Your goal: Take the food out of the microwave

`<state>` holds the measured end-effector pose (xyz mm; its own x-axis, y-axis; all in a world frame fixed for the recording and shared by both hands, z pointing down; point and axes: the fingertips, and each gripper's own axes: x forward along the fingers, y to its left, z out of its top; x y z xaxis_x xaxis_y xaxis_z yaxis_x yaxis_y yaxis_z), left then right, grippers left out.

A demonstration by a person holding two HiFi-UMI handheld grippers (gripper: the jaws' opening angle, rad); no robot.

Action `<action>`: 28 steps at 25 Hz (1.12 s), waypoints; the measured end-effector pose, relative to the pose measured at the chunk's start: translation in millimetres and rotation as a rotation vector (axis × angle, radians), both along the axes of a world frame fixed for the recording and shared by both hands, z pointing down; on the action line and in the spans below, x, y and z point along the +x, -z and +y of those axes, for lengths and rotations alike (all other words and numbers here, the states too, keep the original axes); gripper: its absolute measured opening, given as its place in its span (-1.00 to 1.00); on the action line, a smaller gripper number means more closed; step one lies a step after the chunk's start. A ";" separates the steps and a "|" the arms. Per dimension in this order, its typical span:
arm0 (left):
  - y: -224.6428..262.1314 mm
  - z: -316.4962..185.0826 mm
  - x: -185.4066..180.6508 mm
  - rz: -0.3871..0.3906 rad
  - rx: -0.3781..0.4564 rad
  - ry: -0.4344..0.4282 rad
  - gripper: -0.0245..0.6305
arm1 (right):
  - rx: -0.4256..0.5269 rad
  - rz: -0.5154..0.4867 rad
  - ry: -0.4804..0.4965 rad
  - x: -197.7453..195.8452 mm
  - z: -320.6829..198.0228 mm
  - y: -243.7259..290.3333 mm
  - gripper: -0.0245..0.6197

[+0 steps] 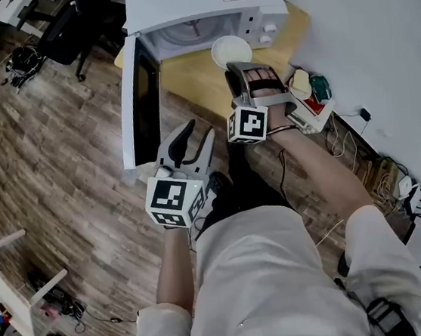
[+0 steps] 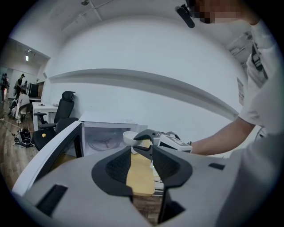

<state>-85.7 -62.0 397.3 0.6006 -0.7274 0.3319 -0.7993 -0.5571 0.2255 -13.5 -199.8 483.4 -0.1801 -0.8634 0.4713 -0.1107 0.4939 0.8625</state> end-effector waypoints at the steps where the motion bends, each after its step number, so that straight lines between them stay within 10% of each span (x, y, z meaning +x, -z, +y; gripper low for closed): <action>1: 2.5 2.3 0.3 -0.001 0.007 -0.003 -0.47 | 0.003 -0.002 0.002 0.5 5.7 5.5 -0.57; 28: 47.7 7.7 10.9 -0.009 0.114 0.009 -0.58 | 0.011 -0.098 0.165 -9.2 118.7 122.5 -0.58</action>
<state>-74.8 -54.3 349.6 0.5914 -0.7660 0.2521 -0.8060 -0.5715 0.1543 -22.7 -81.1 360.9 -0.3641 -0.8234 0.4352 -0.1133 0.5030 0.8568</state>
